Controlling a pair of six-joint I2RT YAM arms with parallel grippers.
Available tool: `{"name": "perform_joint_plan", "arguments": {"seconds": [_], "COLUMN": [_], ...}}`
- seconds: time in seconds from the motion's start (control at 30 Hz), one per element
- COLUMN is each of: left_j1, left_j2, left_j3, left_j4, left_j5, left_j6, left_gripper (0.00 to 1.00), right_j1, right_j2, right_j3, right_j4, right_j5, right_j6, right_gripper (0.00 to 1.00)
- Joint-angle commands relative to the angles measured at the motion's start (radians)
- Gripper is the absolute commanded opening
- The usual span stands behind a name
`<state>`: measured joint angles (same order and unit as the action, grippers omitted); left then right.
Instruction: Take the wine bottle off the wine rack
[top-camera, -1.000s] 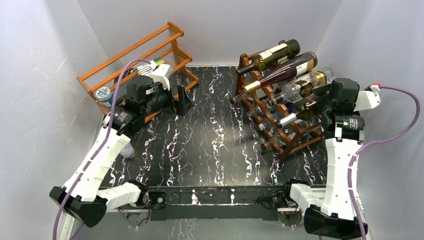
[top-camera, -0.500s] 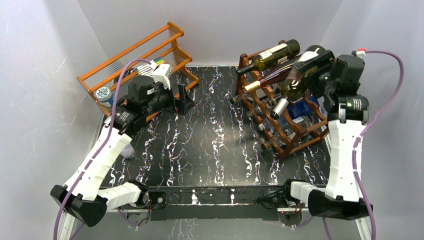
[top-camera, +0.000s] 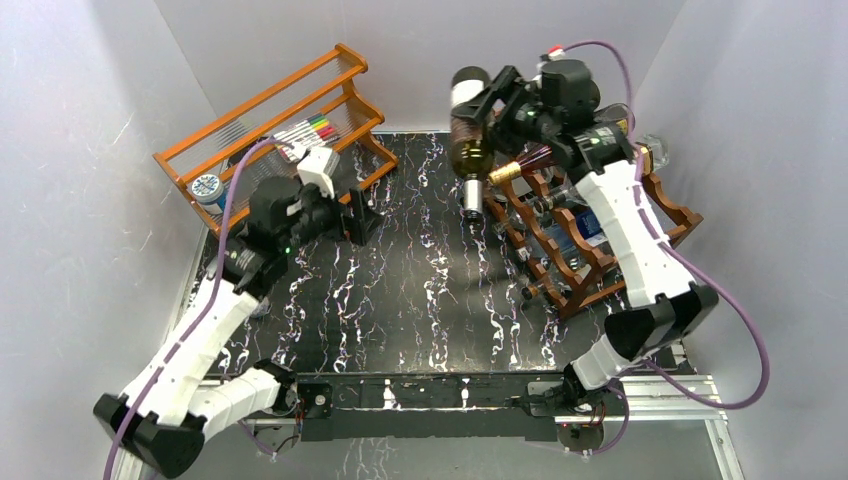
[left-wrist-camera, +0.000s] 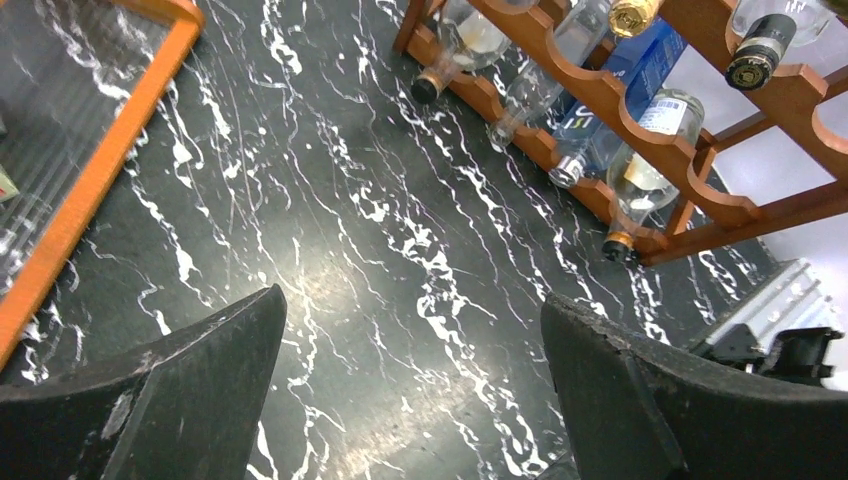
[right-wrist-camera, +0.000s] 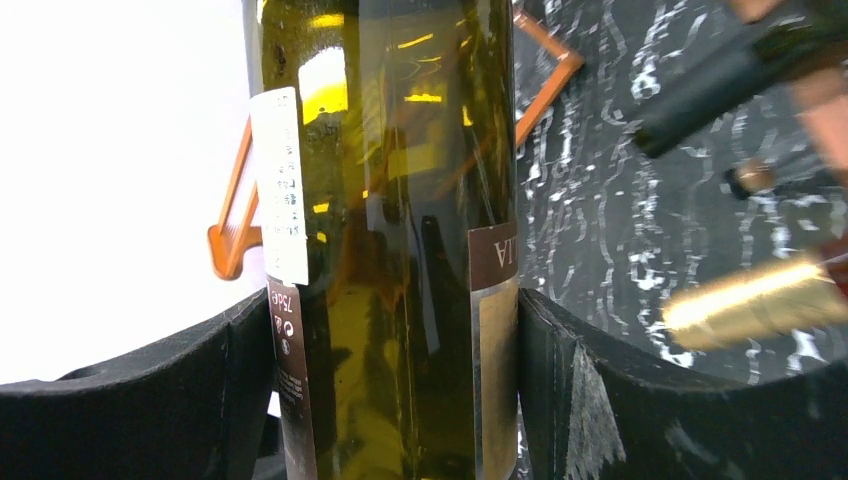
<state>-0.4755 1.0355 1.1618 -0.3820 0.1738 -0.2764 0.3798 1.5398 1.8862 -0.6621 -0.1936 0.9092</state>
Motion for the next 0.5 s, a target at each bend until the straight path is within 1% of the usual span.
{"name": "perform_joint_plan", "arguments": {"seconds": [0.0, 0.07, 0.1, 0.17, 0.2, 0.27, 0.33, 0.4, 0.47], "left_j1": [-0.004, -0.005, -0.006, -0.007, -0.008, -0.015, -0.031, -0.054, -0.084], "left_j2": [-0.204, -0.279, -0.302, -0.314, -0.305, -0.273, -0.239, -0.218, -0.204], "left_j3": [-0.188, -0.325, -0.378, -0.458, -0.474, -0.475, -0.478, -0.465, -0.448], "left_j4": [0.26, 0.456, 0.555, 0.726, 0.78, 0.878, 0.965, 0.99, 0.993], "left_j5": [0.039, 0.188, 0.234, 0.284, 0.311, 0.345, 0.353, 0.337, 0.33], "left_j6": [0.137, 0.215, 0.24, 0.261, 0.271, 0.286, 0.371, 0.487, 0.635], "left_gripper": [0.98, 0.98, 0.98, 0.98, 0.98, 0.97, 0.95, 0.95, 0.94], "right_j1": [0.105, 0.13, 0.134, 0.139, 0.143, 0.15, 0.155, 0.157, 0.159], "right_j2": [0.03, 0.034, 0.032, 0.025, 0.025, 0.031, 0.037, 0.041, 0.038], "right_j3": [0.092, 0.065, 0.05, -0.001, -0.011, -0.015, -0.013, -0.014, -0.03], "right_j4": [0.205, 0.228, 0.252, 0.295, 0.307, 0.309, 0.304, 0.289, 0.283], "right_j5": [-0.028, 0.0, 0.005, 0.005, 0.004, 0.003, -0.011, -0.023, -0.034], "right_j6": [0.108, 0.149, 0.173, 0.227, 0.251, 0.281, 0.302, 0.318, 0.334], "right_gripper": [0.34, 0.34, 0.34, 0.34, 0.34, 0.34, 0.34, 0.34, 0.34]}}
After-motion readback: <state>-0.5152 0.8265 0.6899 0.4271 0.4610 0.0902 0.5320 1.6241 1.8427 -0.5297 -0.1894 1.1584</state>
